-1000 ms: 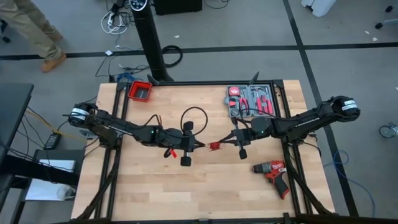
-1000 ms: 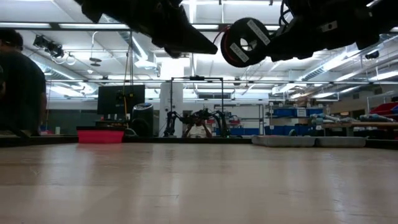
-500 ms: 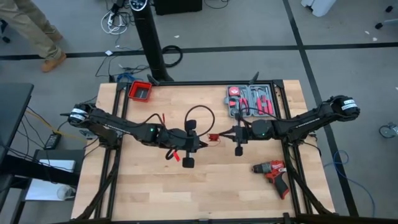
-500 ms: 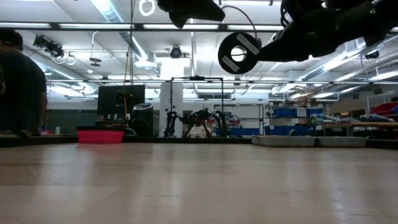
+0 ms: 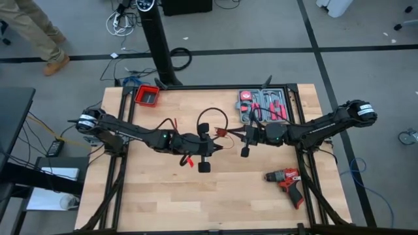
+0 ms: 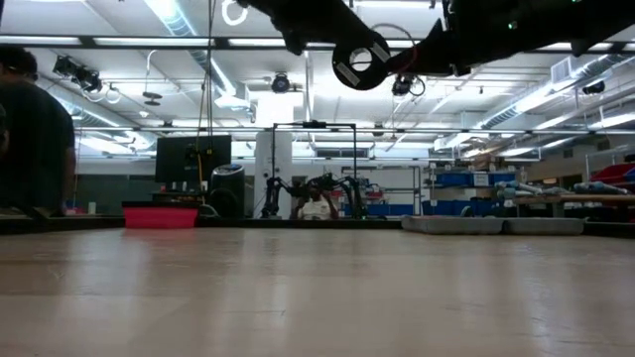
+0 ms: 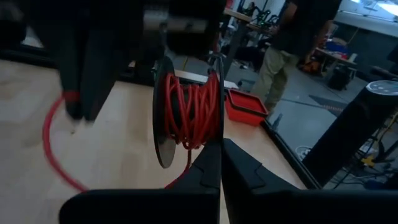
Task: Coil cords
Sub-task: Uncoil the red wire from the black spool
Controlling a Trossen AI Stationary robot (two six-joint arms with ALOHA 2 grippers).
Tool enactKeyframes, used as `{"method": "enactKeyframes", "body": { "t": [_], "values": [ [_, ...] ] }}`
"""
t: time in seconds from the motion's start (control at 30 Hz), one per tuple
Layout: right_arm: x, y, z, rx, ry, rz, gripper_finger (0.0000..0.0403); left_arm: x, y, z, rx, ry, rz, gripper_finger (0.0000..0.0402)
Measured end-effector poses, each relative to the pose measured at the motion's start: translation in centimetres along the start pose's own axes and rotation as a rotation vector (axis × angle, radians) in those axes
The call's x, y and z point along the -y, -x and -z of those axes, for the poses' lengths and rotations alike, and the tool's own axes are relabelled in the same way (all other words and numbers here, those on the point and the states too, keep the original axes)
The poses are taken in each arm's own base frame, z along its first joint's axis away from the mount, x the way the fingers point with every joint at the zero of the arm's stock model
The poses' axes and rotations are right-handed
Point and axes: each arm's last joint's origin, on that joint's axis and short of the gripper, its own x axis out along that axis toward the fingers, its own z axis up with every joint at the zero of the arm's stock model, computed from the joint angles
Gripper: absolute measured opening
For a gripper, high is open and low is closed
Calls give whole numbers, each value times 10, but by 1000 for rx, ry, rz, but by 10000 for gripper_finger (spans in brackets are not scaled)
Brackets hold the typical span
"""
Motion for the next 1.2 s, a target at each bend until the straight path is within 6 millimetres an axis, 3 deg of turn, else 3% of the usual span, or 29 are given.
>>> {"method": "enactKeyframes", "body": {
  "t": [0.6,0.97,1.2],
  "values": [
    [-18,8,1,-40,-17,-91,0,-6,9,42,-418,-26,-214,0],
    [-21,14,24,-273,41,-11,0,-13,50,16,-314,23,-201,0],
    [-6,9,29,-320,87,127,0,-4,66,-10,-106,57,-32,0]
  ]
}}
